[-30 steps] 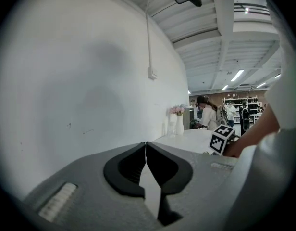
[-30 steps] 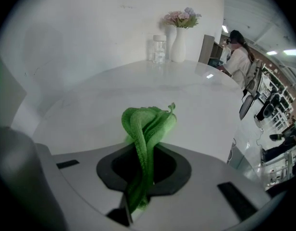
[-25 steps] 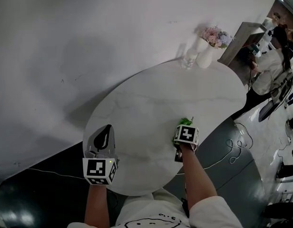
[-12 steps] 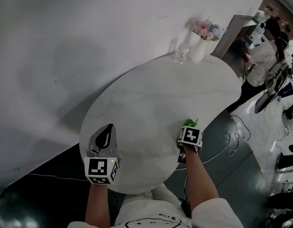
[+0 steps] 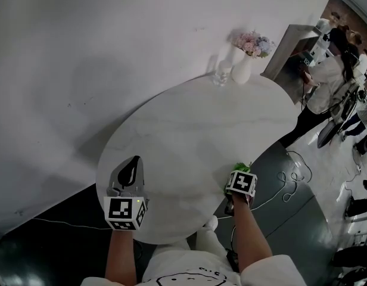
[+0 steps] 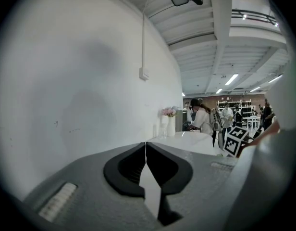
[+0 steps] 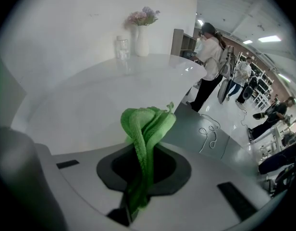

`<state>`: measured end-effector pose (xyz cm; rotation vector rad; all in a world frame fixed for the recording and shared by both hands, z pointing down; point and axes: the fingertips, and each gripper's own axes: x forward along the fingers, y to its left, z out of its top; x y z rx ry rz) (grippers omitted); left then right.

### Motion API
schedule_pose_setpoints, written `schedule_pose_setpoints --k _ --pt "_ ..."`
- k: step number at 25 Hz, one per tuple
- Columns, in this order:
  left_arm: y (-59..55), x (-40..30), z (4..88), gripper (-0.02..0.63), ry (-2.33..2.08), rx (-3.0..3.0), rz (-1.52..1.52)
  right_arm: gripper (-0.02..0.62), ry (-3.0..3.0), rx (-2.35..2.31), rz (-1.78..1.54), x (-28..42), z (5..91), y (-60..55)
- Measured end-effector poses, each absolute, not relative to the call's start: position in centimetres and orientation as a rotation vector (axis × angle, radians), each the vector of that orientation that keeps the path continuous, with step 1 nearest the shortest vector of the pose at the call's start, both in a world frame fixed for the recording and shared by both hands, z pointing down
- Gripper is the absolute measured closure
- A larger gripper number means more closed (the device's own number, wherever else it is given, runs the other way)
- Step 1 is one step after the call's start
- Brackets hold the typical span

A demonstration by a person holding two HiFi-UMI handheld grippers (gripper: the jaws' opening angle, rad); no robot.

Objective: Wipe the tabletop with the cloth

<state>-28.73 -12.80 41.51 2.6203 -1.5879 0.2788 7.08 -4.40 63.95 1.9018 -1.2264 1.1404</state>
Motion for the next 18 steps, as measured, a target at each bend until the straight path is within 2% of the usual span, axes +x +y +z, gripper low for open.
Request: schedule_pose_setpoints --k 7,18 --pt "-11.5 -24.8 39.9 0.586 -1.665 2.592 0.249 0.553 -1.215 1.832 1.154 10.6 63.7 -2.3" --pt "-9.2 -16.1 37.5 0.586 -1.799 2.573 0.214 0.552 -1.445 1.773 0.924 18.9 58.0 -4.8"
